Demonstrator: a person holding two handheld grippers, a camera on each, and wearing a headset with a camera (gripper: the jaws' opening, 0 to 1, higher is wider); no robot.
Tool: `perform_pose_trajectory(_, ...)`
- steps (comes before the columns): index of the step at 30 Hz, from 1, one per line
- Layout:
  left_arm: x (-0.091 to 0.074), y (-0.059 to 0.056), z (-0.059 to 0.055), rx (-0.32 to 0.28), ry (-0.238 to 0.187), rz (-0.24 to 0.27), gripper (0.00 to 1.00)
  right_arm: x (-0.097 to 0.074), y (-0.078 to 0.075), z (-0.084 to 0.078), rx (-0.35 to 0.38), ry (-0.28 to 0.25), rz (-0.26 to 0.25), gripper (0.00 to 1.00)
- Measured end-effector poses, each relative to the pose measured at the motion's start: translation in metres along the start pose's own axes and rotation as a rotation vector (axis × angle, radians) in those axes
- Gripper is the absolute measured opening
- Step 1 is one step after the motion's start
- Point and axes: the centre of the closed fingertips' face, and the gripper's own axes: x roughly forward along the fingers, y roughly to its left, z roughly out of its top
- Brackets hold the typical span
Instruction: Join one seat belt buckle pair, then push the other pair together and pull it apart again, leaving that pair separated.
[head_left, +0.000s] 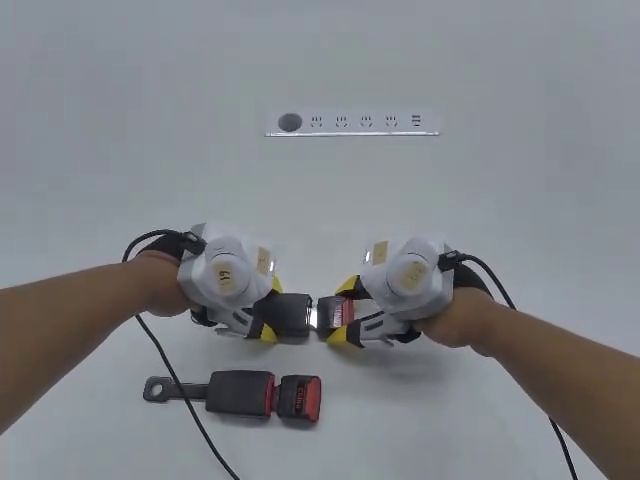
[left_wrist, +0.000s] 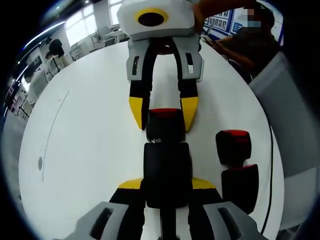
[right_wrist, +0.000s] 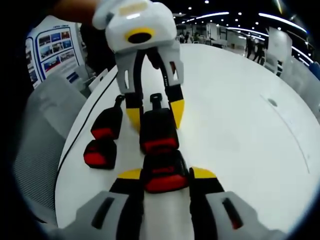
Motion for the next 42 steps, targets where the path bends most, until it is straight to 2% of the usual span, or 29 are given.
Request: perform_pose_trajectory(42,0.0008,0.0,0.0001,0.001,0.032,-0.002,0.34,-0.0007,-0.0006,-0.0014,0.002,0.013,-0.016,0.35)
